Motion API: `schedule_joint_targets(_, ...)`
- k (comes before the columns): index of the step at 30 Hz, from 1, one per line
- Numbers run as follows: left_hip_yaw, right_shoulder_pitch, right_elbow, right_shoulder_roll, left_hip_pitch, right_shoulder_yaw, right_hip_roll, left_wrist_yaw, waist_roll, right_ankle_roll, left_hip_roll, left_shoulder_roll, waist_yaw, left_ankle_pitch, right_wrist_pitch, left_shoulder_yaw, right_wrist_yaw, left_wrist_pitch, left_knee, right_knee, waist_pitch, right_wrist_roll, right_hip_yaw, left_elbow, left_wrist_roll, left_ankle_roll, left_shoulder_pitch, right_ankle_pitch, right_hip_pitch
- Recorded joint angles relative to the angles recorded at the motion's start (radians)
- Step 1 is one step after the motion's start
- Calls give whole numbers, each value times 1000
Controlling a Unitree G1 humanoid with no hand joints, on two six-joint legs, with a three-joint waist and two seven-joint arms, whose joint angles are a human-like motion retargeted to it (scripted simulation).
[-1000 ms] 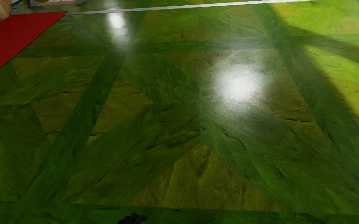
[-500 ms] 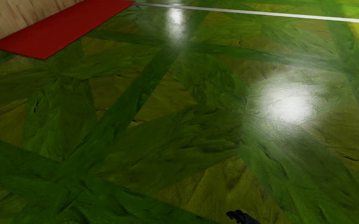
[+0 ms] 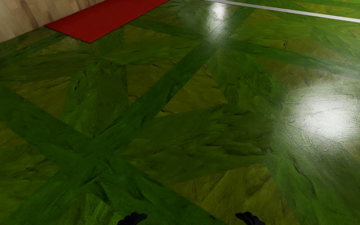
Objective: Approach the bed
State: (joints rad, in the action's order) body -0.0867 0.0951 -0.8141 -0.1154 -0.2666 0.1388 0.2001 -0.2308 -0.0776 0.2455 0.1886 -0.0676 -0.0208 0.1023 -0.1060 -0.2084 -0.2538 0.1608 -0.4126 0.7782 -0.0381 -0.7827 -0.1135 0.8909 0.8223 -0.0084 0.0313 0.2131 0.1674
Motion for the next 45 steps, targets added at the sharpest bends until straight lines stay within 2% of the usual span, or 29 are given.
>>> schedule_joint_targets(2,-74,13,11,2,-47,-18,-198,6,9,2,2,-12,-2,-10,9,-11,-29,-10,-32,21,4,12,-255,-1,4,-21,-19,25,-27)
schedule_joint_targets(4,-175,29,22,8,-99,-34,-281,11,24,5,13,-24,-2,-30,17,-29,-53,-16,-65,-14,11,20,-349,-3,8,-48,-48,51,-57)
schedule_joint_targets(5,-231,36,27,11,-126,-40,-288,14,32,-1,26,-29,-1,-42,21,-37,-61,-18,-81,-49,17,24,-342,-6,8,-64,-64,77,-65)
schedule_joint_targets(7,-339,40,26,12,-174,-35,-269,13,47,-162,54,-38,-7,-75,27,-44,-63,-23,-93,-138,31,23,-179,-23,-3,-98,-85,138,-72)
schedule_joint_targets(8,-388,31,14,7,-191,-17,-264,4,55,-218,67,-43,-10,-96,27,-39,-53,-23,-88,-186,40,12,-109,-42,-11,-118,-84,167,-76)
schedule_joint_targets(9,-432,15,-4,0,-206,8,-268,-12,64,-255,75,-48,-13,-118,26,-31,-36,-19,-78,-227,50,-4,-62,-68,-20,-141,-72,184,-75)
schedule_joint_targets(11,-490,-30,-41,-19,-223,59,-278,-72,93,-265,72,-53,-24,-165,19,-16,12,2,-37,-271,74,-36,4,-124,-33,-158,-25,184,-58)
schedule_joint_targets(12,-442,-51,-53,-30,-239,75,-281,-110,112,-264,36,-51,-27,-186,13,-16,33,21,-3,-283,86,-45,33,-141,-33,-133,4,166,-46)
schedule_joint_targets(13,-323,-66,-58,-38,-260,80,-285,-139,131,-263,-29,-52,-28,-184,10,-17,42,35,28,-293,96,-52,63,-147,-37,-84,35,149,-35)
schedule_joint_targets(14,-150,-71,-63,-50,-276,73,-285,-153,148,-262,-107,-50,-26,-177,17,-23,38,48,40,-304,103,-53,98,-151,-43,-92,63,136,-27)
schedule_joint_targets(15,-36,-76,-60,-49,-291,61,-281,-148,161,-260,-164,-54,-28,-194,15,-34,26,57,14,-309,108,-51,137,-152,-45,-105,84,130,-21)
schedule_joint_targets(16,-1,-70,-47,-46,-305,44,-274,-131,170,-257,-186,-65,-32,-201,16,-54,12,63,-36,-310,112,-43,179,-143,-42,-112,93,127,-16)
schedule_joint_targets(17,-15,-57,-27,-41,-316,28,-263,-108,179,-254,-185,-78,-35,-193,22,-76,-2,67,-96,-312,114,-34,225,-129,-36,-118,97,125,-14)
schedule_joint_targets(20,-65,-12,14,-39,-330,32,-219,-19,197,-240,-184,-106,-29,-99,63,-109,-10,74,-235,-320,116,-33,371,-88,-57,-226,108,117,-21)
schedule_joint_targets(23,63,-15,15,-23,-345,68,-162,26,208,-214,-317,-114,-20,-91,87,-140,46,72,-339,-323,114,-37,510,-96,-70,-159,137,108,-37)
schedule_joint_targets(26,76,-26,43,3,-333,104,-110,39,205,-179,-425,-115,-22,-82,85,-138,50,70,-367,-338,107,-35,627,-123,-89,-123,178,99,-78)
schedule_joint_targets(29,74,-32,105,32,-302,130,-70,52,195,-132,-528,-103,-26,-70,67,-121,43,93,-232,-389,94,-1,741,-129,-87,-92,199,83,-144)
schedule_joint_targets(31,139,-45,145,36,-292,152,-53,43,189,-94,-605,-95,-30,-46,67,-94,46,106,-130,-433,82,21,817,-131,-81,-46,204,65,-191)
schedule_joint_targets(33,244,-47,177,26,-300,154,-27,47,185,-46,-638,-85,-37,-40,64,-80,46,110,-114,-465,68,45,900,-119,-73,-60,191,50,-239)
schedule_joint_targets(35,217,-24,195,8,-318,124,37,63,167,0,-539,-70,-50,-47,51,-81,46,108,-145,-466,62,84,980,-95,-60,-51,166,26,-294)
schedule_joint_targets(36,213,-11,196,-7,-313,109,82,66,153,2,-481,-56,-56,-35,39,-76,52,103,-159,-449,63,97,1003,-90,-59,-66,158,3,-314)
schedule_joint_targets(38,236,15,188,-47,-266,90,210,52,115,7,-361,-25,-69,-6,17,-50,79,82,-150,-386,66,82,1020,-97,-70,-57,160,-89,-348)
schedule_joint_targets(39,249,26,180,-67,-241,88,288,38,93,-15,-302,-9,-72,9,5,-32,93,74,-136,-332,69,63,1010,-99,-77,-38,163,-158,-353)
schedule_joint_targets(40,262,39,171,-85,-215,86,368,24,71,-103,-248,6,-76,23,-6,-14,109,68,-122,-263,73,41,1011,-95,-83,-19,163,-224,-346)
schedule_joint_targets(41,267,47,163,-103,-189,88,444,13,48,-217,-193,16,-72,37,-20,-6,124,63,-111,-162,81,28,952,-84,-83,-1,155,-271,-309)
schedule_joint_targets(42,255,61,163,-116,-162,84,459,2,29,-225,-136,18,-53,50,-28,-18,134,54,-103,-27,93,20,754,-69,-68,12,140,-256,-209)
schedule_joint_targets(43,235,81,172,-124,-134,69,414,-11,14,-167,-86,11,-32,62,-31,-49,134,41,-97,105,107,20,526,-53,-38,21,116,-231,-92)
schedule_joint_targets(44,215,110,190,-118,-108,51,369,-30,2,-135,-46,-1,-20,73,-37,-85,121,13,-89,216,117,25,380,-27,-4,27,83,-212,-1)
schedule_joint_targets(45,195,141,212,-110,-80,27,347,-43,-10,-126,-13,-11,-12,82,-38,-116,108,-13,-76,299,124,34,307,-8,24,30,47,-200,70)
